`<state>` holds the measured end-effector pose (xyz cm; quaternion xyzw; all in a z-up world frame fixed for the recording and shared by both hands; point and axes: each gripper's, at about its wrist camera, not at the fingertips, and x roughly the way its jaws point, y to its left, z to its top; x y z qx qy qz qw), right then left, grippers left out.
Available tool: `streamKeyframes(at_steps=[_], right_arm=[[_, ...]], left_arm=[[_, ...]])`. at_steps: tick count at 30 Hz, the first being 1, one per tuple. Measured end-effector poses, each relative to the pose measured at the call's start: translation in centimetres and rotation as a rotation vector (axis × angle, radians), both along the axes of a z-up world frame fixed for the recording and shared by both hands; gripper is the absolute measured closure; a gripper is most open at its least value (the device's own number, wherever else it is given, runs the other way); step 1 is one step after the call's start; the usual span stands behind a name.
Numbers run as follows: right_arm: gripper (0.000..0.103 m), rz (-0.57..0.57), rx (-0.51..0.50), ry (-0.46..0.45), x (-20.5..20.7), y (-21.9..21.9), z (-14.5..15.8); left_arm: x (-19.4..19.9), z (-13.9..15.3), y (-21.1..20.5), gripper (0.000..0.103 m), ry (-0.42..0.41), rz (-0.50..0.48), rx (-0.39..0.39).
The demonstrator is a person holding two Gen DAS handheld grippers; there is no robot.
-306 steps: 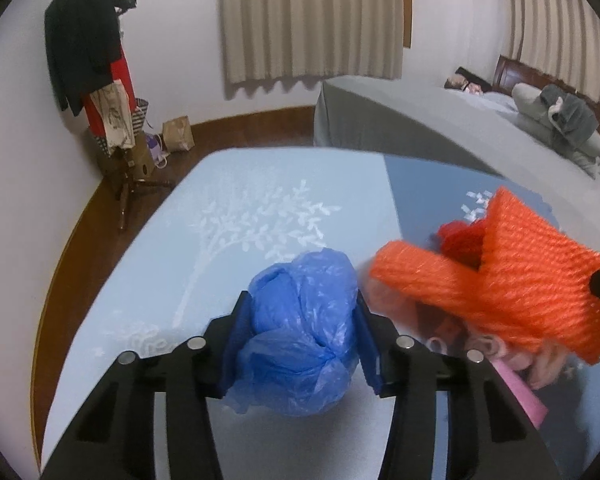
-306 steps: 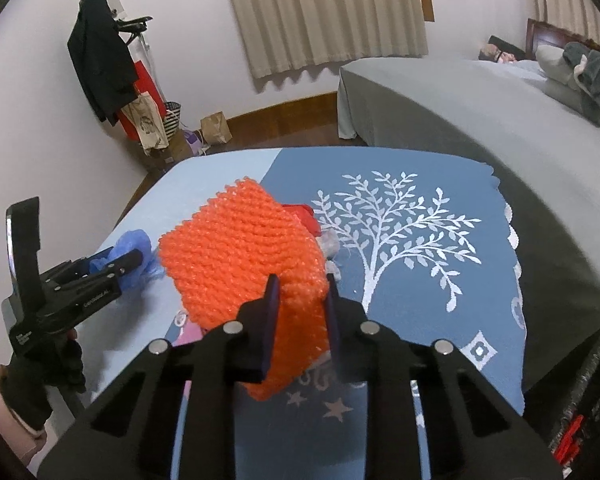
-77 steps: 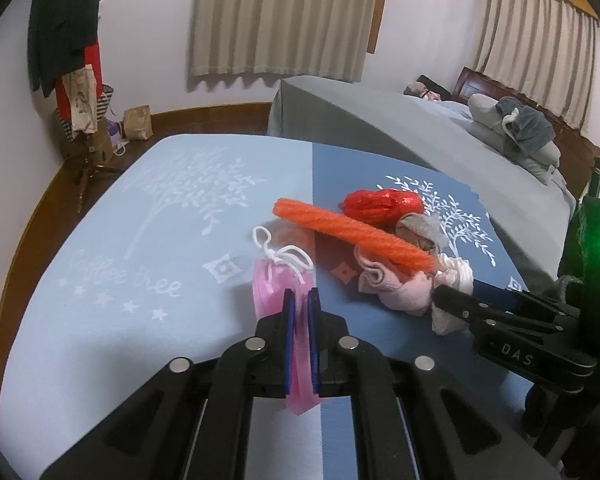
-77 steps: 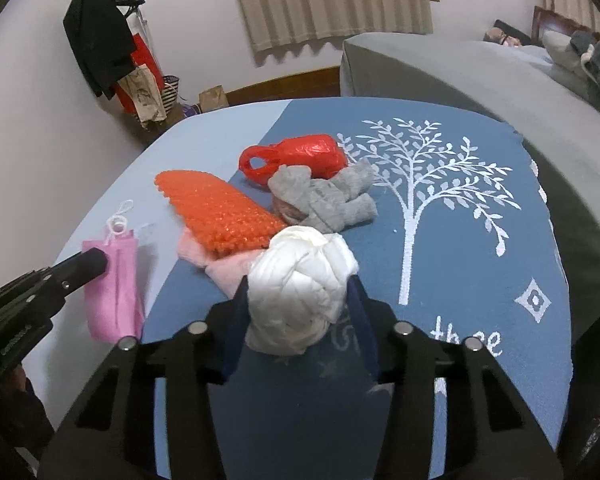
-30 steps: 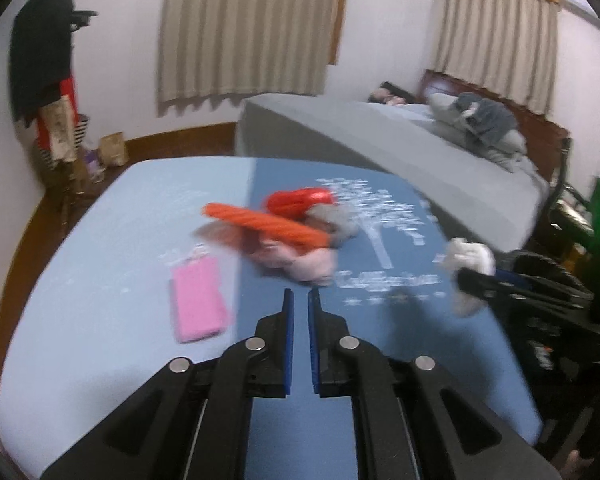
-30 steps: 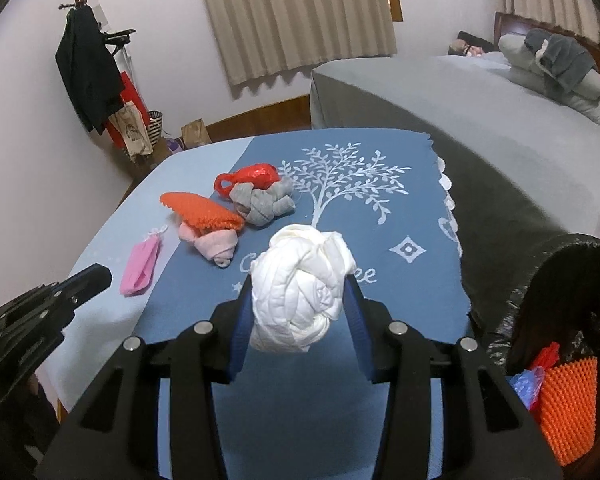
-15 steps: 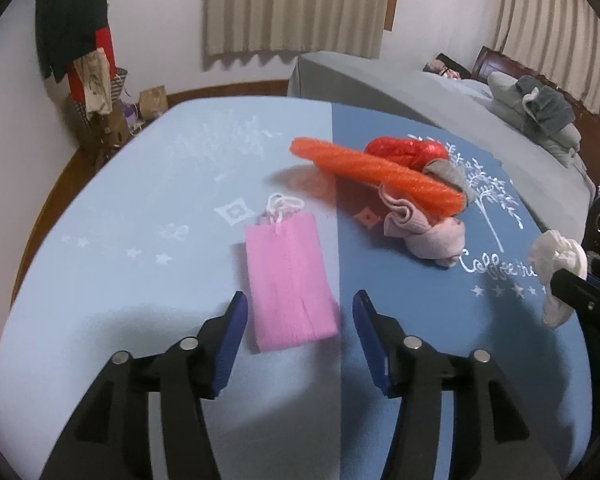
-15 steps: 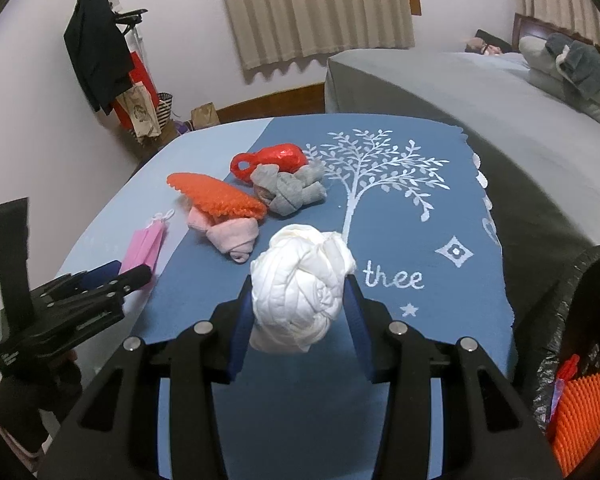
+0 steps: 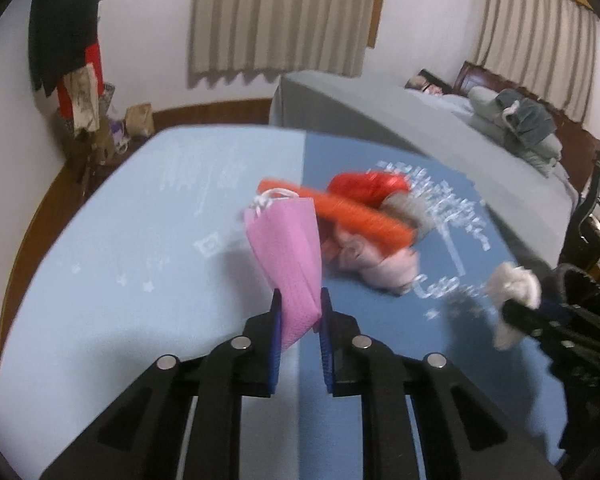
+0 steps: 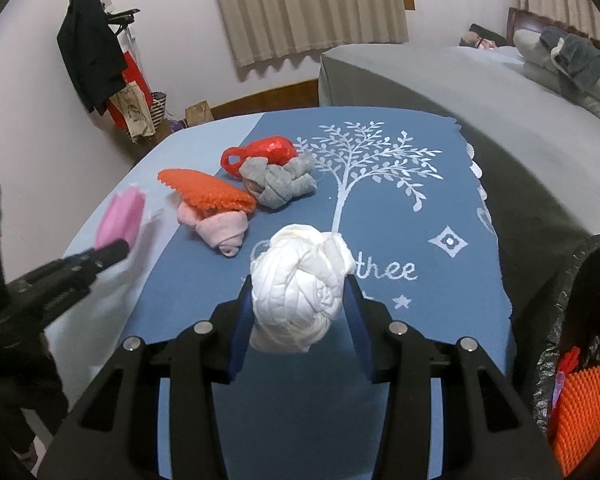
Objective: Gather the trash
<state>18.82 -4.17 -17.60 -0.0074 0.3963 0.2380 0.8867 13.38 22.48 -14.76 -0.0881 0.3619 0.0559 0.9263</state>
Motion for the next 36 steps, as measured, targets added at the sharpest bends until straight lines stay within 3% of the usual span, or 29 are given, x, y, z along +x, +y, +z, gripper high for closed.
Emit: streamKeyframes(at_steps=[12,25,36], right_arm=[[0.061,-0.036,0.042,-0.058,-0.7,-2.5,3.2],[0.061,-0.167,0.052,-0.130,-3.1,-10.5,6.2],[0.061,-0.324,0.026,-0.163,-5.0,-18.4,7.0]], left_arm=[[0.0,5.5,-4.9,0.086,-0.092,-0.105,0.005],[0.5,7.4,-12.9,0.086,-0.131,-0.273,-0.003],[0.8,8.4,-19.5,0.086,-0.151,-0.412,-0.018]])
